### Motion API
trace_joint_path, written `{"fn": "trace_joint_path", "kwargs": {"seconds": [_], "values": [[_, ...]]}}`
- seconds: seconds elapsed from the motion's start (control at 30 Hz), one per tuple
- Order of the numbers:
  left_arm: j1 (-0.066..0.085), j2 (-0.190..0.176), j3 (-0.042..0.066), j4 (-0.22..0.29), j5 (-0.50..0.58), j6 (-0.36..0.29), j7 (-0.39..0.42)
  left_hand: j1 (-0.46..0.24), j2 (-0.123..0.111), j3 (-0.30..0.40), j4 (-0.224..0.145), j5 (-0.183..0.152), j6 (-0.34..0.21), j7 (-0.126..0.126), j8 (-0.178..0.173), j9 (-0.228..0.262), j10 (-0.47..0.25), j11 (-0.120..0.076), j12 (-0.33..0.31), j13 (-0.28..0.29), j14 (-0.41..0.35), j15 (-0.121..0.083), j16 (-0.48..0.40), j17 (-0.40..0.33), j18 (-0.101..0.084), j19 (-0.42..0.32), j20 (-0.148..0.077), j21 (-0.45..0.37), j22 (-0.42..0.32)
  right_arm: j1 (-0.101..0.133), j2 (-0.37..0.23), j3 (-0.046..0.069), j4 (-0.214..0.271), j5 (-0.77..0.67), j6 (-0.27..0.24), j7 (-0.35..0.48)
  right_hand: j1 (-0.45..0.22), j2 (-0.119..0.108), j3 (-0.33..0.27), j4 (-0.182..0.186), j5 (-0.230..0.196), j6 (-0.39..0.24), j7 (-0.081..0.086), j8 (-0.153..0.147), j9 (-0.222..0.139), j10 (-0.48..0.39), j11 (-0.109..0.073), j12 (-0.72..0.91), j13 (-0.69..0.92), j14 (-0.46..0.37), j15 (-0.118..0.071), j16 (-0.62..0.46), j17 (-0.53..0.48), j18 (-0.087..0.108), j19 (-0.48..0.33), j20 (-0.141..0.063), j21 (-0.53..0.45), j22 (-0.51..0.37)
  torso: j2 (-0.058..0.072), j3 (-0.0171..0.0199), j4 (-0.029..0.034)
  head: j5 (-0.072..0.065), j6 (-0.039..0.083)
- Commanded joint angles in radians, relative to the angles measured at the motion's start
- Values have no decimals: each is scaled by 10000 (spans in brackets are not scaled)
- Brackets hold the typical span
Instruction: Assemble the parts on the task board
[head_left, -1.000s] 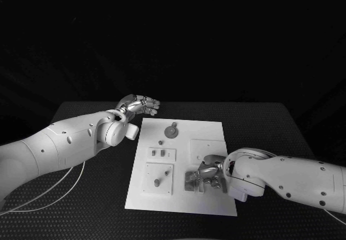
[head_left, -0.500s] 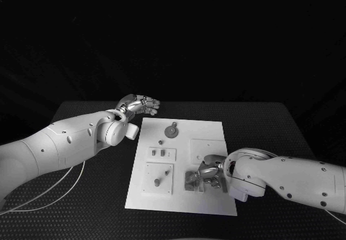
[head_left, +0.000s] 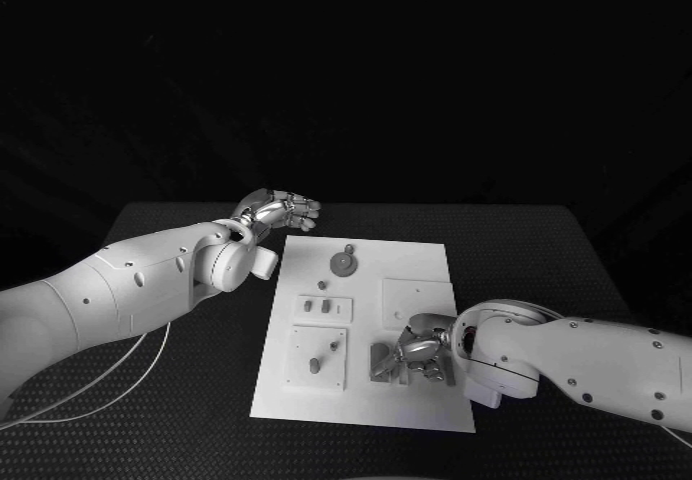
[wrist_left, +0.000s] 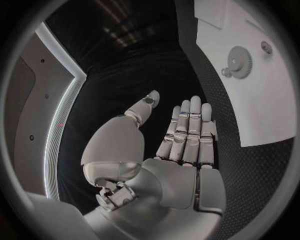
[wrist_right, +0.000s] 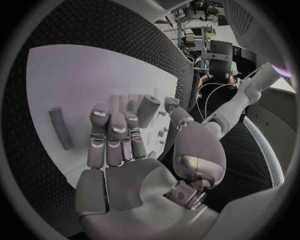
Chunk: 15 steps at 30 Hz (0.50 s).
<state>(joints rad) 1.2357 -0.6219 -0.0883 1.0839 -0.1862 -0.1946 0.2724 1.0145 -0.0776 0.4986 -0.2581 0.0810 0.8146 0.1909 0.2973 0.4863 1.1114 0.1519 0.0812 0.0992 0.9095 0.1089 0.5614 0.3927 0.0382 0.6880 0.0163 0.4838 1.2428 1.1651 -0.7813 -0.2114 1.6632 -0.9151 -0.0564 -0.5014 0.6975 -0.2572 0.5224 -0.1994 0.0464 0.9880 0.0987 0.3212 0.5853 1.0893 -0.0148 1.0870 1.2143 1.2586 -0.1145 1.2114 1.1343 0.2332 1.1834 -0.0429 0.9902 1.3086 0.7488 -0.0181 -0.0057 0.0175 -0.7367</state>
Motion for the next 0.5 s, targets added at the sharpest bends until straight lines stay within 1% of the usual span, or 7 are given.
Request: {"fn": "trace_joint_path", "kwargs": {"seconds": [0.03,0.1,0.17,0.23,0.33,0.4,0.5], "values": [[10,14,5,22,47,146,46,-105,21,-18,53,-49,-36,-43,41,-10,-14,28,30,-13,-12,76,-51,19,129,50,-5,-48,11,-39,0,-27,27,-149,340,91,-36,113,-164,-113,48,-37,-19,14,15,-77,16,-25,7,-68,-27,-48,18,286,-75,-9,-54,27,-4,-11,-1,-2,-8],[10,16,5,24,47,145,47,-103,22,-18,53,-49,-36,-43,42,-11,-14,28,30,-14,-13,76,-53,20,129,51,-5,-49,12,-39,21,-27,31,-324,312,-10,37,217,-206,-231,50,-15,-26,12,22,-63,8,-21,6,-59,-34,-47,24,286,-63,-23,-53,21,-3,-12,-2,-3,-7],[10,16,5,29,47,149,45,-103,22,-18,53,-49,-36,-43,42,-11,-14,28,30,-15,-13,76,-54,22,130,51,-5,-50,13,-39,34,-27,3,-506,309,-55,356,430,-94,-402,34,32,-40,21,34,-22,-4,-7,2,-33,-45,-41,29,286,-19,-43,-39,15,-1,-12,-1,-5,-7],[10,17,5,29,47,148,44,-103,21,-18,54,-49,-36,-43,43,-12,-14,28,30,-16,-12,76,-55,23,130,51,-4,-51,14,-39,33,-27,-15,-594,283,-91,578,462,70,-429,26,62,-46,25,40,11,-11,-3,-5,-12,-50,-40,30,286,25,-47,-30,4,-1,-14,0,-6,-19],[10,14,5,25,47,142,45,-103,22,-17,55,-49,-37,-43,44,-13,-14,28,30,-17,-12,77,-57,26,130,51,-4,-52,15,-40,35,-27,-21,-771,269,-112,1063,738,421,-509,24,105,-55,30,47,60,-20,3,-16,20,-57,-41,29,279,77,-50,-21,-10,-4,-15,2,-7,-22],[10,12,5,25,47,144,45,-104,24,-17,57,-50,-36,-43,45,-13,-14,28,31,-18,-12,77,-59,28,130,51,-4,-54,15,-40,49,-27,-21,-783,268,-130,1305,827,641,-533,23,136,-57,29,49,88,-22,1,-26,38,-55,-50,25,284,101,-32,-18,-18,-6,-13,2,-7,-25],[10,13,5,27,47,147,43,-108,25,-18,62,-51,-36,-43,46,-14,-13,28,31,-20,-11,78,-62,31,129,52,-3,-56,17,-43,73,-27,-35,-837,192,-165,1471,959,868,-494,23,176,-59,27,49,123,-21,-2,-37,64,-52,-56,21,282,128,1,-14,-26,-1,-11,4,-13,-36]]}}
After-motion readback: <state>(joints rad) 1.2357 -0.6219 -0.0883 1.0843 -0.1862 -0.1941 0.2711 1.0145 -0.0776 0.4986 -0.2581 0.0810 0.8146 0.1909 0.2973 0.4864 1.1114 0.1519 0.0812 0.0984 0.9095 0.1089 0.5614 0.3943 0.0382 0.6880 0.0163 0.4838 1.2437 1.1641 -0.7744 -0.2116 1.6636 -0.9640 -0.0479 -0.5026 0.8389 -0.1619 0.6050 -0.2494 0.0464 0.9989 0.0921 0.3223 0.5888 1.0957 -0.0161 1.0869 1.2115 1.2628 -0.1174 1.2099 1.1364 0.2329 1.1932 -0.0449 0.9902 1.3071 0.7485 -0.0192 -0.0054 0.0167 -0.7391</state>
